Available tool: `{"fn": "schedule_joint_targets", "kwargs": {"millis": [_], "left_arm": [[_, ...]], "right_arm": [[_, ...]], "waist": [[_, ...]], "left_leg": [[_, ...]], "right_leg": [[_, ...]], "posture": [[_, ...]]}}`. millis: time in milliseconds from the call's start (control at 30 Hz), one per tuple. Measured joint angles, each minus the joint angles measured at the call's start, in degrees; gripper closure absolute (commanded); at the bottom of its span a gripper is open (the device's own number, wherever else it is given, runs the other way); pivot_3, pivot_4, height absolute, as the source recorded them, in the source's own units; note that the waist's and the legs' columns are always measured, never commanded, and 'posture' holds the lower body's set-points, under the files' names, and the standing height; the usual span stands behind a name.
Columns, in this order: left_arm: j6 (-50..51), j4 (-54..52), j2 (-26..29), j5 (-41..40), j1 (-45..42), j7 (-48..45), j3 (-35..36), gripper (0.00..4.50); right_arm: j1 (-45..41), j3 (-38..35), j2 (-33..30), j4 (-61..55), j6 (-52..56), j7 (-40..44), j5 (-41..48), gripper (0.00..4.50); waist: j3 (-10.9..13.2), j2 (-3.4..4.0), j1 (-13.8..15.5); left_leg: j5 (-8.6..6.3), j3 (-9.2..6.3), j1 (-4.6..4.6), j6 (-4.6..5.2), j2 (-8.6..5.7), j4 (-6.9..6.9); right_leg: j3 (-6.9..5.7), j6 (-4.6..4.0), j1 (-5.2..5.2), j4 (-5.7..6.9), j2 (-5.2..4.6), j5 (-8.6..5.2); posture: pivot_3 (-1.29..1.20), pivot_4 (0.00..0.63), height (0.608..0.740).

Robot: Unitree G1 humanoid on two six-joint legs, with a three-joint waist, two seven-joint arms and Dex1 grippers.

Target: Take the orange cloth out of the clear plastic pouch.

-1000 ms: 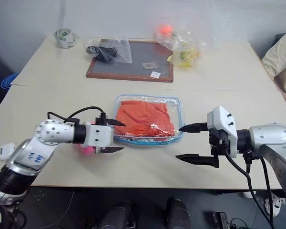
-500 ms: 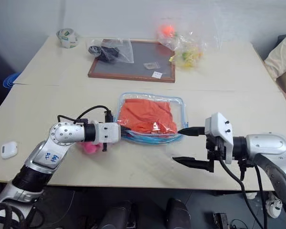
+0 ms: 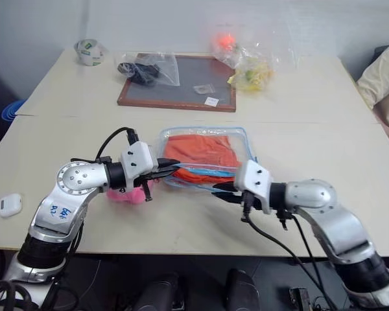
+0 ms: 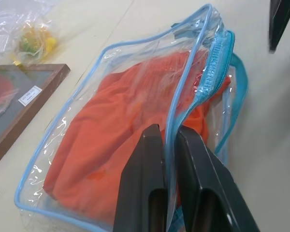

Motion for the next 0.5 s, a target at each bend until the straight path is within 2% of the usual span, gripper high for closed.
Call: {"fn": "schedule_joint_targets", "kwargs": {"millis": [67, 167, 367, 500], "left_arm": [[0.9, -1.0, -0.2, -0.1, 0.0, 0.5, -0.3, 4.12], [1.8, -1.1, -0.8, -0.1, 0.0, 1.2, -0.9, 4.12], [2.1, -1.5, -1.0, 0.1, -0.1, 1.8, -1.6, 4.12], [2.1, -1.7, -1.0, 0.1, -0.1, 2.0, -1.7, 4.12]], "right_arm": [[-1.7, 3.0, 2.2, 3.1, -2.5, -2.3, -4.8, 3.9], [-2.2, 5.4, 2.9, 5.8, -6.0, -3.3, -9.5, 3.35], [-2.2, 5.6, 4.1, 7.4, -9.3, -4.4, -13.8, 1.29], [-3.3, 5.5, 6.9, 8.9, -9.8, -7.9, -17.6, 0.03]], "waist": [[0.0, 0.0, 0.2], [0.0, 0.0, 0.1], [0.0, 0.0, 0.0], [0.0, 0.0, -0.1]], "left_leg": [[0.0, -0.04, -0.03, 0.0, 0.0, 0.0], [0.0, -0.03, -0.04, 0.0, -0.02, 0.0], [0.01, -0.02, -0.03, -0.01, 0.02, 0.0], [0.01, -0.02, -0.03, -0.02, 0.03, 0.0]], "right_leg": [[-0.03, 0.0, 0.01, -0.02, 0.0, 0.0], [-0.04, 0.0, 0.01, -0.04, 0.0, 0.0], [-0.03, 0.0, 0.0, -0.02, 0.03, 0.0], [-0.03, -0.01, -0.01, -0.01, 0.03, -0.01]], "posture": [[0.0, 0.15, 0.74], [0.0, 0.15, 0.74], [0.0, 0.15, 0.74], [0.0, 0.15, 0.74]]}}
